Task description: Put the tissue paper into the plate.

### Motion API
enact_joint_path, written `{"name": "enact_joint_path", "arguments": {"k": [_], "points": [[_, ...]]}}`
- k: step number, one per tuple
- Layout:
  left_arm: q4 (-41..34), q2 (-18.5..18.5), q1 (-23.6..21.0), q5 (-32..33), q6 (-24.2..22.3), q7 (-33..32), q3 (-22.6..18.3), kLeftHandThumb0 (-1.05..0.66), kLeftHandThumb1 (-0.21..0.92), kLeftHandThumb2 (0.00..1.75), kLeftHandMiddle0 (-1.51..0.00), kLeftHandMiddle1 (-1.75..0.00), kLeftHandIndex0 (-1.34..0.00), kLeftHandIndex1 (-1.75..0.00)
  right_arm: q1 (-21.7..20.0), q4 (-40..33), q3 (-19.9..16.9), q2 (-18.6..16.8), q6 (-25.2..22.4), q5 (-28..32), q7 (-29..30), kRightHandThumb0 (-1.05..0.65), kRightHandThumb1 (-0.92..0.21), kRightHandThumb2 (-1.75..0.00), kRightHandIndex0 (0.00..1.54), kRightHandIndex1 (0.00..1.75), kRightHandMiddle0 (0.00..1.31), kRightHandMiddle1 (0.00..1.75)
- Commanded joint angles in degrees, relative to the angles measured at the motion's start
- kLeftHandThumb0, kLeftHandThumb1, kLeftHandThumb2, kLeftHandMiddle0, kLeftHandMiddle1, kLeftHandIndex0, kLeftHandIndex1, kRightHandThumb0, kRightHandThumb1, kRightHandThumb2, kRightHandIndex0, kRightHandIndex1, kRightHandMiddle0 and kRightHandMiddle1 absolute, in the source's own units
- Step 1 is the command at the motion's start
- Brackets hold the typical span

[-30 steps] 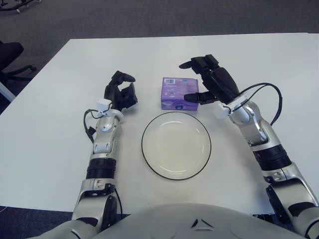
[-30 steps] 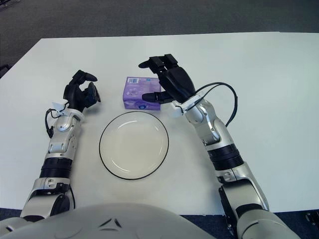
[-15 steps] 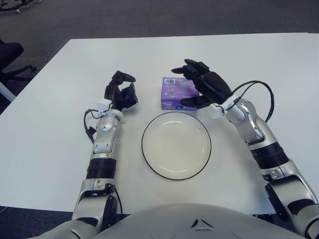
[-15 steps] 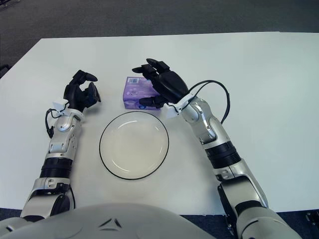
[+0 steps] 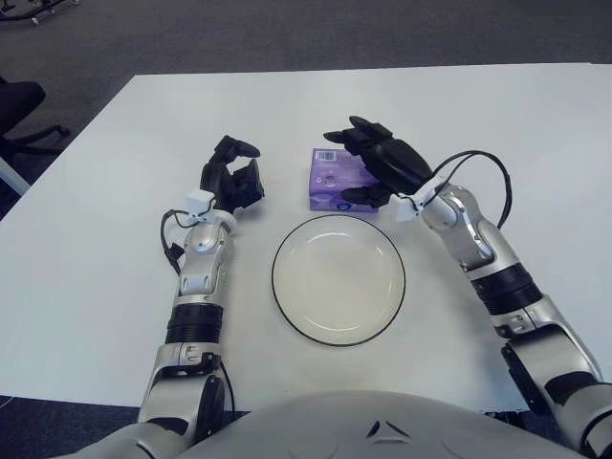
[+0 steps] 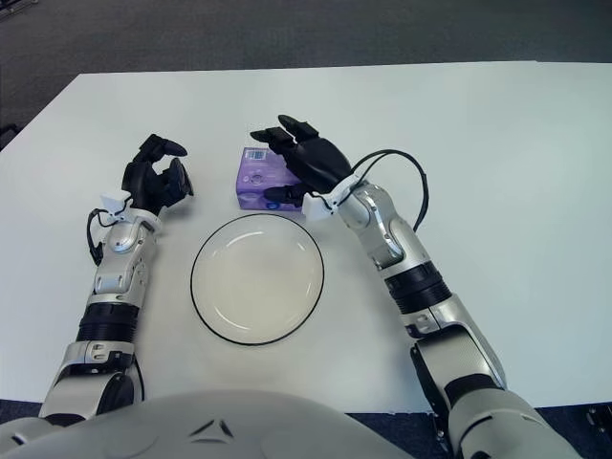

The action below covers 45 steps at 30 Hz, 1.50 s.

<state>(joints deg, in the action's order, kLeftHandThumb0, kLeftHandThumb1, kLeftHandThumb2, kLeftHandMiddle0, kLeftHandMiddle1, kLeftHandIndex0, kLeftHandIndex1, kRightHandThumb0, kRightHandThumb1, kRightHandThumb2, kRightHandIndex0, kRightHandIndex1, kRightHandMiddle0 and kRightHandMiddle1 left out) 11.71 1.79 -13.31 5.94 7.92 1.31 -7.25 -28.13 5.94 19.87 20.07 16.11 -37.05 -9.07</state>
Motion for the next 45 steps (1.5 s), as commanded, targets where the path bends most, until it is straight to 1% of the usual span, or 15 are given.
{"name": "enact_joint_path", "arguments": {"k": [1, 11, 19, 29, 42, 45], "points": [[7.9, -3.0, 11.9, -0.7, 1.4, -0.8, 0.6, -0.4, 0.59, 0.98, -1.11, -1.75, -0.41, -1.75, -3.0, 2.8, 1.2, -1.2, -0.6, -0.9, -0.2, -1.05, -0.92, -0.78, 0.0, 0.0, 0.0, 0.34], [7.6, -3.0, 12.2, -1.0, 1.8, -1.1, 0.9, -0.4, 0.58, 0.99, -1.12, -1.75, -0.41, -1.75, -4.7, 7.4, 1.7, -2.4, -0.5, -0.9, 0.9, -1.05, -0.92, -0.78, 0.0, 0.0, 0.0, 0.33], [7.3, -3.3, 12.3, -1.5, 2.0, -2.0, 1.1, -0.41, 0.57, 1.0, -1.13, -1.75, -0.42, -1.75, -6.5, 10.4, 2.2, -3.0, -0.7, -0.8, 0.7, -1.05, -0.92, -0.79, 0.0, 0.0, 0.0, 0.34], [7.0, -3.7, 12.4, -1.3, 2.5, -2.4, 1.1, -0.41, 0.54, 1.04, -1.18, -1.75, -0.44, -1.75, -6.8, 13.8, 2.9, -3.3, 0.0, -0.1, 0.0, -1.05, -0.92, -0.75, 0.0, 0.0, 0.0, 0.36], [6.2, -4.1, 12.6, -1.8, 2.3, -3.9, 1.5, -0.42, 0.52, 1.07, -1.2, -1.75, -0.46, -1.75, -7.6, 16.6, 3.3, -2.4, -0.7, -0.1, -2.0, -1.03, -0.92, -0.7, 0.0, 0.0, 0.0, 0.32], [6.1, -4.2, 12.8, -2.0, 2.5, -4.4, 1.6, -0.42, 0.51, 1.08, -1.21, -1.75, -0.46, -1.75, -8.2, 18.9, 3.3, -1.1, -0.1, -0.3, -2.3, -1.01, -0.92, -0.67, 0.0, 0.0, 0.0, 0.32]]}}
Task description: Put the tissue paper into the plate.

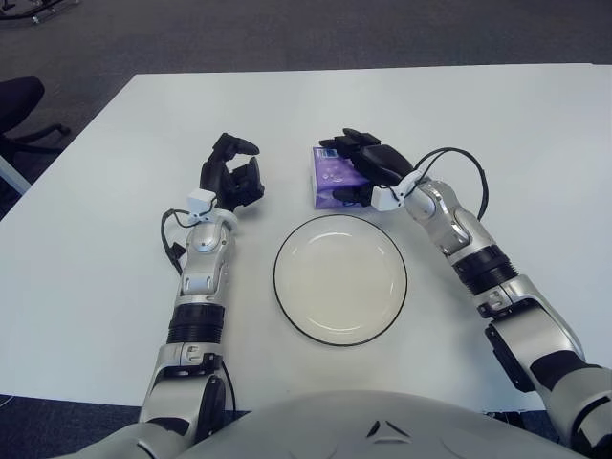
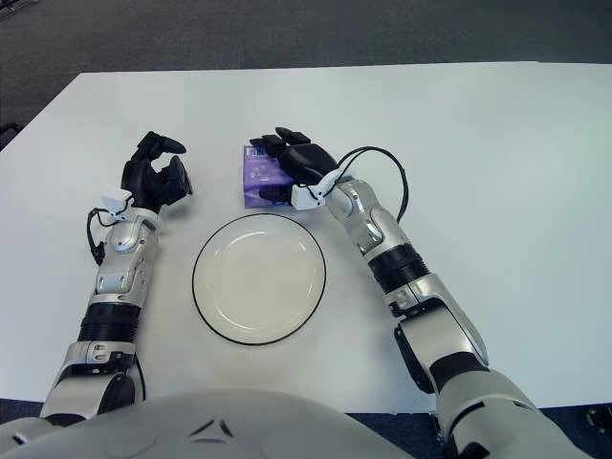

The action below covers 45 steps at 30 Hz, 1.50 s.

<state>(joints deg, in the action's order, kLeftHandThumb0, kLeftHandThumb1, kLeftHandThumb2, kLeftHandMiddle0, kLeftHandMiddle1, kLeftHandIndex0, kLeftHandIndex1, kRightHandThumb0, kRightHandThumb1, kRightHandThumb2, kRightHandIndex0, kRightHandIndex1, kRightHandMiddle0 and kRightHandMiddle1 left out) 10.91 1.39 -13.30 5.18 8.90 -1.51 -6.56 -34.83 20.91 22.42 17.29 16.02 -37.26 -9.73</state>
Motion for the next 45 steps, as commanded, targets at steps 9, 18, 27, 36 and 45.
{"name": "enact_joint_path", "arguments": {"k": [9, 18, 27, 36, 45], "points": [[6.3, -3.9, 13.0, -1.2, 1.4, -2.1, 0.9, -0.42, 0.51, 1.09, -1.22, -1.75, -0.47, -1.75, -2.0, 6.7, 1.1, 4.4, 1.2, -1.5, -1.8, -0.98, -0.92, -0.6, 0.0, 0.0, 0.0, 0.33], [5.9, -3.9, 13.1, -1.6, 1.2, -2.5, 0.8, -0.42, 0.5, 1.09, -1.21, -1.75, -0.47, -1.75, -3.0, 8.3, 2.5, 8.2, 1.6, -3.7, -3.1, -1.0, -0.92, -0.59, 0.0, 0.0, 0.0, 0.3], [5.8, -4.0, 13.1, -1.3, 1.3, -2.2, 0.5, -0.42, 0.5, 1.09, -1.22, -1.75, -0.47, -1.75, -4.6, 8.4, 5.0, 10.6, -0.9, -8.5, -3.6, -0.94, -0.91, -0.5, 0.0, 0.0, 0.0, 0.37], [5.8, -4.1, 13.0, -1.3, 1.4, -2.4, 0.3, -0.42, 0.5, 1.09, -1.21, -1.75, -0.47, -1.75, -3.4, 9.5, 5.5, 11.0, -3.4, -13.4, 6.0, -0.56, -0.6, -0.83, 0.01, 0.93, 0.01, 1.15], [6.0, -4.1, 12.9, -1.0, 1.8, -2.3, 0.0, -0.42, 0.5, 1.09, -1.21, -1.75, -0.47, -1.75, -1.9, 9.5, 4.0, 10.0, -4.5, -12.7, 13.2, -0.04, -0.27, -1.29, 0.54, 1.51, 0.6, 1.72]]}}
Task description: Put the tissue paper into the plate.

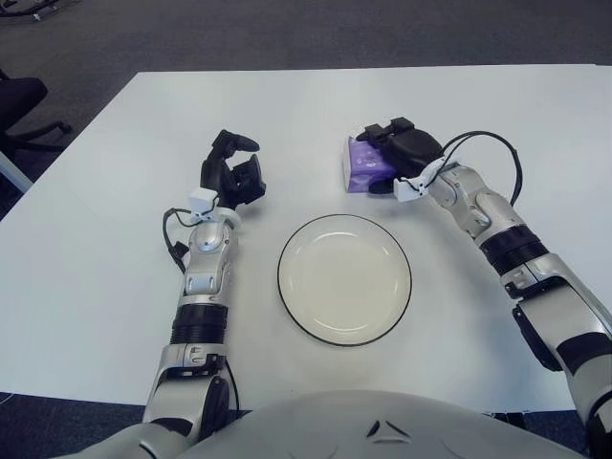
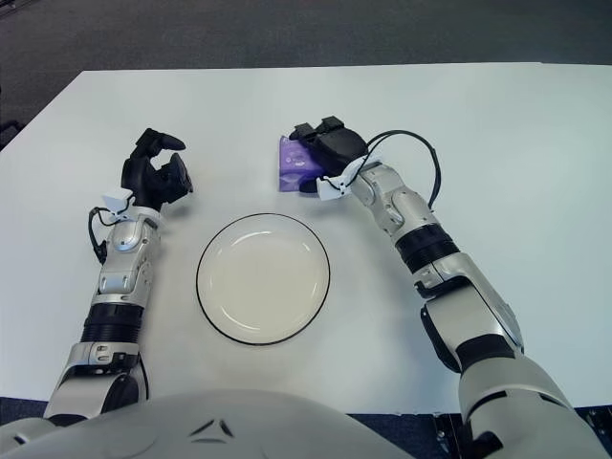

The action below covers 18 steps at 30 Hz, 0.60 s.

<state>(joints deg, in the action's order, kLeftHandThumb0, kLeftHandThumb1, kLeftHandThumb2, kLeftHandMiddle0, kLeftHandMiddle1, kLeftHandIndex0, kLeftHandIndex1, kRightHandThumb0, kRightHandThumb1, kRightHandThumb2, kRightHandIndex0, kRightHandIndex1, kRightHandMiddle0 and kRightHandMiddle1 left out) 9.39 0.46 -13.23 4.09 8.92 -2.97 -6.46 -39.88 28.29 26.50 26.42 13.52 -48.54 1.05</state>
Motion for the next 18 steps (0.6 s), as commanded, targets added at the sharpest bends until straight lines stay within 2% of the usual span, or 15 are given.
{"name": "enact_joint_path", "arguments": {"k": [1, 4, 9, 14, 18], "points": [[7.5, -3.2, 12.9, 0.1, 1.8, -0.8, -0.1, -0.42, 0.5, 1.09, -1.21, -1.75, -0.47, -1.75, 3.3, 2.1, -0.3, 0.8, -2.0, -1.2, 3.0, -0.03, -0.24, -1.32, 0.59, 1.5, 0.62, 1.72], [7.5, -3.3, 12.8, 0.3, 1.8, -0.7, -0.2, -0.42, 0.5, 1.09, -1.21, -1.75, -0.47, -1.75, 3.8, 2.2, -0.7, 0.7, -1.9, -0.2, 4.5, -0.01, -0.14, -1.42, 0.75, 1.43, 0.67, 1.74], [7.5, -3.4, 12.8, 0.6, 1.9, -0.5, -0.5, -0.42, 0.5, 1.09, -1.21, -1.75, -0.47, -1.75, 4.3, 3.3, -1.6, 0.6, -0.8, 1.7, 6.0, 0.0, -0.06, -1.48, 0.87, 1.36, 0.69, 1.75], [7.7, -3.4, 12.7, 0.7, 2.0, -0.4, -0.6, -0.42, 0.5, 1.09, -1.21, -1.75, -0.47, -1.75, 4.1, 4.9, -2.1, 0.8, 1.2, 4.0, 6.2, 0.0, 0.0, -1.53, 0.95, 1.31, 0.71, 1.75], [7.7, -3.3, 12.7, 0.6, 2.0, -0.5, -0.6, -0.42, 0.5, 1.09, -1.2, -1.75, -0.47, -1.75, 3.9, 5.7, -2.4, 1.0, 2.4, 5.2, 5.8, 0.0, 0.02, -1.58, 0.97, 1.37, 0.7, 1.75]]}}
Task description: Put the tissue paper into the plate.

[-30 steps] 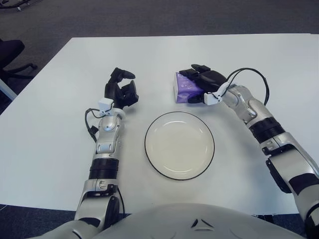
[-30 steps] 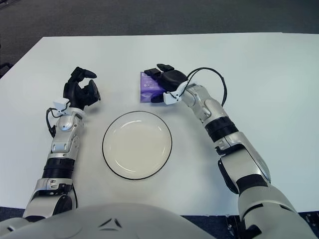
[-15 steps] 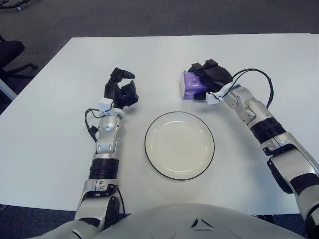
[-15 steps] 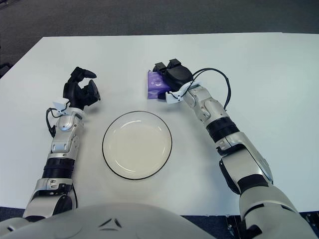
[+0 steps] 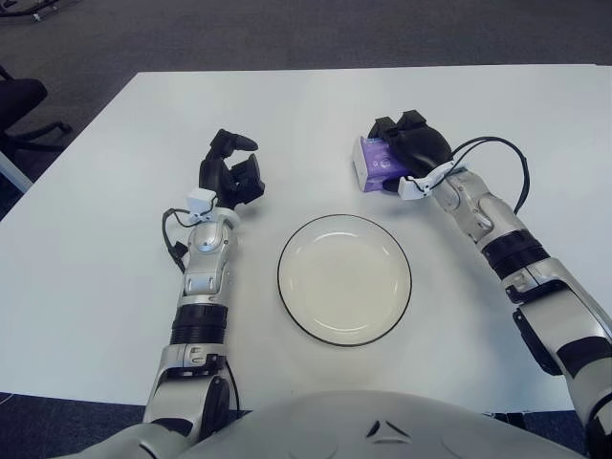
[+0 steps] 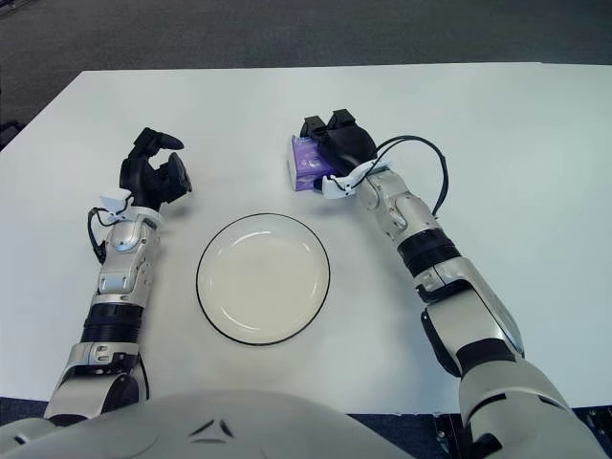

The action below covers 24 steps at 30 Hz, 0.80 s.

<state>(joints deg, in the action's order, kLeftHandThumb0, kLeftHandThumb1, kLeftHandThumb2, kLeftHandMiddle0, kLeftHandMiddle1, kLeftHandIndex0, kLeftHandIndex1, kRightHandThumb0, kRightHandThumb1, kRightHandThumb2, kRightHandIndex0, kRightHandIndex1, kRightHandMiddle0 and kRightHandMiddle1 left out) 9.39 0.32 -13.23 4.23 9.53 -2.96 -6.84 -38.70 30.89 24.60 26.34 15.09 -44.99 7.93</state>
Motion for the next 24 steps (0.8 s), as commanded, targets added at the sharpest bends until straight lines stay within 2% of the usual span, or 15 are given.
{"name": "enact_joint_path", "arguments": {"k": [1, 8, 11, 16, 24], "points": [[7.6, -3.2, 12.7, 0.4, 1.3, -0.5, -0.2, -0.42, 0.5, 1.09, -1.2, -1.75, -0.47, -1.75, 2.6, 3.4, -0.7, 1.1, 1.1, 1.9, -1.1, 0.0, 0.03, -1.58, 0.97, 1.38, 0.7, 1.75], [7.5, -3.2, 12.7, 0.3, 0.9, -0.8, -0.3, -0.42, 0.5, 1.09, -1.19, -1.75, -0.47, -1.75, 2.7, 2.5, -2.1, 1.6, 2.0, 4.1, -1.8, 0.0, 0.03, -1.64, 0.93, 1.53, 0.66, 1.75], [7.6, -3.1, 12.6, 0.3, 0.9, -0.7, -0.4, -0.42, 0.5, 1.09, -1.2, -1.75, -0.47, -1.75, 3.3, -0.8, -3.5, 2.1, 1.4, 5.8, -3.1, 0.0, 0.01, -1.62, 0.91, 1.56, 0.64, 1.75], [7.5, -2.9, 12.5, 0.6, 0.4, -0.3, -0.5, -0.42, 0.51, 1.08, -1.19, -1.75, -0.47, -1.75, 5.8, -10.7, -7.5, 1.6, 0.3, 8.7, -3.2, 0.0, -0.01, -1.62, 0.89, 1.59, 0.62, 1.75], [7.8, -2.7, 12.1, 0.8, 0.3, 0.0, -0.9, -0.42, 0.51, 1.08, -1.19, -1.75, -0.46, -1.75, 7.3, -16.6, -11.3, -0.2, 2.0, 11.9, -1.6, 0.0, -0.03, -1.59, 0.87, 1.6, 0.6, 1.75]]}}
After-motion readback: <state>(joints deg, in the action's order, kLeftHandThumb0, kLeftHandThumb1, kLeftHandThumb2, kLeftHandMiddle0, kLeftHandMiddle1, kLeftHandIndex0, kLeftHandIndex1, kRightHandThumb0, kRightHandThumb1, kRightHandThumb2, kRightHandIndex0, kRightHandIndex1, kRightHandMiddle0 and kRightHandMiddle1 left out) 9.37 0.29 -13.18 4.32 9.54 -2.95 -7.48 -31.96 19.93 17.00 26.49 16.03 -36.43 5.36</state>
